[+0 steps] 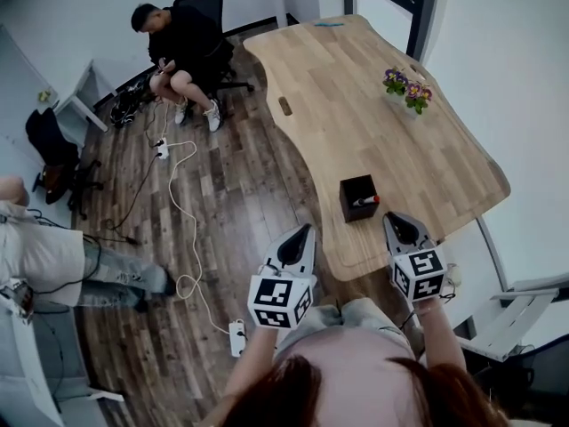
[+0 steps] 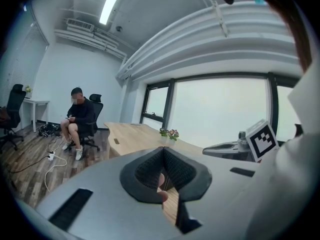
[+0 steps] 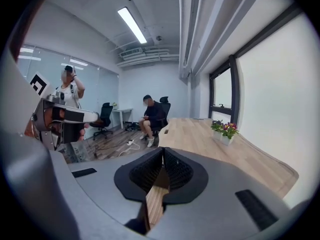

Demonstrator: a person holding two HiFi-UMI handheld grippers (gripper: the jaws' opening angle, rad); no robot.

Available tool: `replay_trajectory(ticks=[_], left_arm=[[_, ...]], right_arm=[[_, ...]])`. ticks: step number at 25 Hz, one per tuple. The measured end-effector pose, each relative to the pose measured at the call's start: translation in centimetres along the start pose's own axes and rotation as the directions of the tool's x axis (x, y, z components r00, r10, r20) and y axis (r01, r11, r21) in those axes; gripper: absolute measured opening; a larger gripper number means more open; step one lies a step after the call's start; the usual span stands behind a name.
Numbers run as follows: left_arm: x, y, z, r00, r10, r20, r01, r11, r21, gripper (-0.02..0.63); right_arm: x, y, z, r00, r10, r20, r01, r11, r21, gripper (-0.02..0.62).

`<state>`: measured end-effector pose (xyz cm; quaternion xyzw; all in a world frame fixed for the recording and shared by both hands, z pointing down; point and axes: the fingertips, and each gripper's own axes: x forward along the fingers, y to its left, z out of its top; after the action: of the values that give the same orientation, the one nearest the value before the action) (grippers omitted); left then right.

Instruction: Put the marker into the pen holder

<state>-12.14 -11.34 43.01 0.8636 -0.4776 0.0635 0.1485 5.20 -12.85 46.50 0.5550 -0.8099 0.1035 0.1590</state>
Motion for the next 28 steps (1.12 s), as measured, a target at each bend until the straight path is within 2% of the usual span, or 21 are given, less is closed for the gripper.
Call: replay_trajectory(ticks=[7, 16, 28], left_arm=[[-0.2, -2.0, 0.4, 1.000, -0.004, 0.015, 0.003, 1.000, 0.015, 0.000], [-1.5, -5.6, 0.8, 0.999, 0.036, 0.040, -0.037, 0.999, 0.020, 0.000], [-3.8, -9.1, 0.7, 0.995, 0.055, 0.077, -0.059, 0.997, 0.047, 0.000]], right_arm=[[-1.9, -0.5, 0.0, 1.000, -0.009, 0.021, 0.009, 1.000, 0.021, 0.003], [-5.2, -1.4, 0.2, 0.998, 0.018, 0.057, -0.019, 0.999, 0.025, 0.002], [-9.5, -0.7, 1.4, 0.985, 0.032, 0.170, -0.034, 0.999, 0.010, 0.001]])
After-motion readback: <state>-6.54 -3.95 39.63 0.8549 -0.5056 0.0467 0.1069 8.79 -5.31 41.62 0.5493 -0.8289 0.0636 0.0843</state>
